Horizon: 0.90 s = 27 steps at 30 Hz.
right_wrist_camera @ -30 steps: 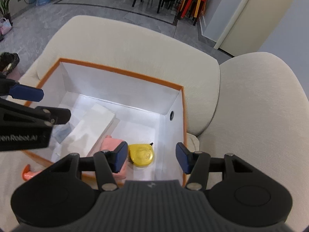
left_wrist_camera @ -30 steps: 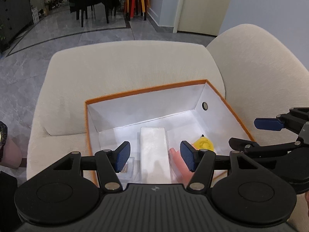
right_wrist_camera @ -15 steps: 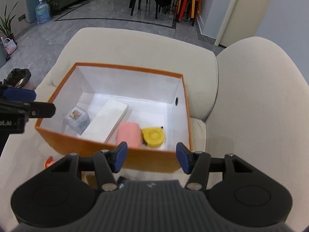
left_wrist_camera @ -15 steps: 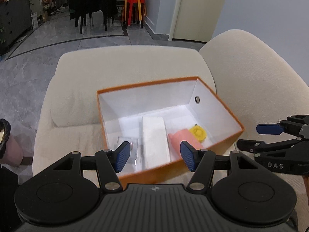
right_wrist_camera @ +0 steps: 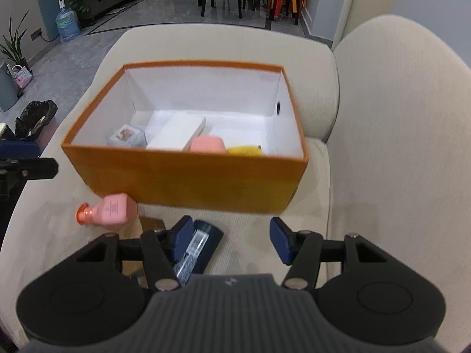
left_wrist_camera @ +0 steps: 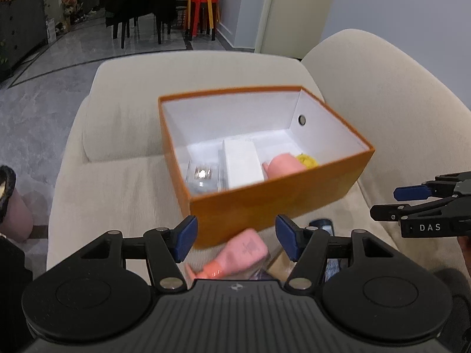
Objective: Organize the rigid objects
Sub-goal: 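Withdraw both tools from the shoebox toward the items on the sofa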
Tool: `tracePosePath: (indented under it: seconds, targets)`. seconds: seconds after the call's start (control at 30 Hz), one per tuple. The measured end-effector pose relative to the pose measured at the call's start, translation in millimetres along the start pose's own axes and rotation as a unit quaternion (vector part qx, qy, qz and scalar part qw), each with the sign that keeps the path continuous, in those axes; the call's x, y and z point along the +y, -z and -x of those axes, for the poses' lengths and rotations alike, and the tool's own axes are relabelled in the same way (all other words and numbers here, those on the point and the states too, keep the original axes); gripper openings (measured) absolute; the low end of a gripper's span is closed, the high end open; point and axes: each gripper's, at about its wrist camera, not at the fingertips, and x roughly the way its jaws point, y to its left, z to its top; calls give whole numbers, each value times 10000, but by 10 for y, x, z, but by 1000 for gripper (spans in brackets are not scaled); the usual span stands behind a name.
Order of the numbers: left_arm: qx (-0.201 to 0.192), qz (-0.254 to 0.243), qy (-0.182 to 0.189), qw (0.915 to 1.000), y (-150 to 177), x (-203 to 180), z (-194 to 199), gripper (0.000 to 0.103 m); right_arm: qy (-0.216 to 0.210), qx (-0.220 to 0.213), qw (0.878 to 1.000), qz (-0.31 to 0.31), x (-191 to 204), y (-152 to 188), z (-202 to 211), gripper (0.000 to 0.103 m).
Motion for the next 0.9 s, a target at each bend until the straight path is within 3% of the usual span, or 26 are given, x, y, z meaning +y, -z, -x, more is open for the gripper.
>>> tracePosePath:
  seconds: [0.27,0.5,0.73,0.8,0.9]
  targets:
    - [271,187,5,9995,302,92,-255,72,-125,46,9996,-248,-100,383,-255,59]
    - [487,-53,-64,9988,529,35,-499,72,-155,234,9983,-503,-187,603,-383,62]
    - [599,-19,0,9982,579,38,-661,72,-97,672,9970,-384,-169,784,-555,62]
    - [626,-50,3,9980,581,30,-705,72,-41,800,9964,-290,-136,782,-592,69]
    - [651,-97,-7,9978,586,29,-750,72,-29,999,9949,-124,-68,788,-676,69]
